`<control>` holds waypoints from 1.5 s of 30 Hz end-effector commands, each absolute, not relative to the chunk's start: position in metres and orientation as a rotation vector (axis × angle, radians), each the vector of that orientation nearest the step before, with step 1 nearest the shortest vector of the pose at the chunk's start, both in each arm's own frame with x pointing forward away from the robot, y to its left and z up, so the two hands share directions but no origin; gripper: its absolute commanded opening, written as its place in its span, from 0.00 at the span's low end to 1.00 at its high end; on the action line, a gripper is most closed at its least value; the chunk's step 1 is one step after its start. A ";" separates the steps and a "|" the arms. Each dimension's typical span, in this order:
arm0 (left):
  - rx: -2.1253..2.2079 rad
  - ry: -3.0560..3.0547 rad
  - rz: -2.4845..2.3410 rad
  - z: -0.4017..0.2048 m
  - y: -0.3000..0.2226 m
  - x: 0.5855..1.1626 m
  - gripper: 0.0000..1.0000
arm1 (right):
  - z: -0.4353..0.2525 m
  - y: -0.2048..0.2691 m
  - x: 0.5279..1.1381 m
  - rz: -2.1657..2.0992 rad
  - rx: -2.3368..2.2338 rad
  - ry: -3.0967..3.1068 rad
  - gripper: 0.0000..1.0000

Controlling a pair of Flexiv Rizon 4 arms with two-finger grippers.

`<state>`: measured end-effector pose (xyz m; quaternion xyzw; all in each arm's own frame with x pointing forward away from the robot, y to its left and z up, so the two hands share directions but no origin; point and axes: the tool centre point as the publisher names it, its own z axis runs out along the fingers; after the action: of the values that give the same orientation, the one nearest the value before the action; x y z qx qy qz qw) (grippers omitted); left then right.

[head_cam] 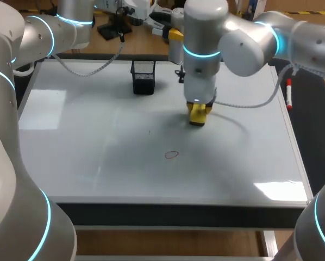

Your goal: Pick up the inspection probe, press it on each red-marked spot on the whiteboard one by one, put down the probe, pick up the eraser, and wipe off all the red marks.

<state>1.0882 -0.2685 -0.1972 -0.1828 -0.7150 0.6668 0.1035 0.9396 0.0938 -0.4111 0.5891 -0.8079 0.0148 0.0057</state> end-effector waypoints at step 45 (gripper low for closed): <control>-0.673 -2.003 1.861 -0.199 -0.269 1.096 0.00 | -0.375 -0.071 0.897 0.080 1.347 -2.868 0.00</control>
<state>1.0882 -0.2685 -0.1972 -0.1828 -0.7150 0.6668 0.1035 0.8976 -0.0700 -0.3752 0.4245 -0.9050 0.0239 -0.0139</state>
